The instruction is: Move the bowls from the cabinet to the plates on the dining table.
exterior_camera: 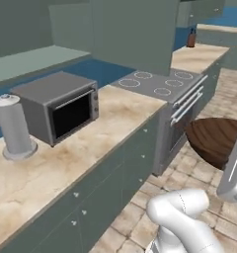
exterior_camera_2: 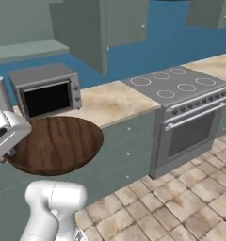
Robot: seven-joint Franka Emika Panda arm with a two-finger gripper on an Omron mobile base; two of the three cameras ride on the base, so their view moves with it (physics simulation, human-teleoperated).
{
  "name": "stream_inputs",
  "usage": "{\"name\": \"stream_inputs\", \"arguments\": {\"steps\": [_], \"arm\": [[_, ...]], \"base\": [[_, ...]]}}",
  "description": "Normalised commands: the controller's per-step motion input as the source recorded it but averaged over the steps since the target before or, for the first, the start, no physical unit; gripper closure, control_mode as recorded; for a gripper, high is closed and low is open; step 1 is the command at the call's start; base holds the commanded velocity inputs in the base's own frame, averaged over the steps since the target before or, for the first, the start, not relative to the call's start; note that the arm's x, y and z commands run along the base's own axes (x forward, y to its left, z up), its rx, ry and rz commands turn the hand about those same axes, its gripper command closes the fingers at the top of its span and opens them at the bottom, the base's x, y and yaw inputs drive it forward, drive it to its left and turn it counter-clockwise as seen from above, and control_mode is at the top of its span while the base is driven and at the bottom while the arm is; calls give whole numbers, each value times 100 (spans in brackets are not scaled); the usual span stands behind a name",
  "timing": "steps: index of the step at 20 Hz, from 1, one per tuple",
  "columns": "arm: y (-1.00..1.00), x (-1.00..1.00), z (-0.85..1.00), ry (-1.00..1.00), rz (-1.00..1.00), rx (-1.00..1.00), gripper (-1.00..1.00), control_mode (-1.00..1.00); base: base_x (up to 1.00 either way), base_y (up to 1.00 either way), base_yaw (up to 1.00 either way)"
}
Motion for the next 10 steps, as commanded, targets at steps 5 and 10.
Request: {"name": "stream_inputs", "arguments": {"steps": [5, 10], "arm": [[0, 0, 0, 0, 0, 0, 100, 100], [0, 0, 0, 0, 0, 0, 100, 100]], "base": [[21, 14, -73], [31, 20, -68]]}}
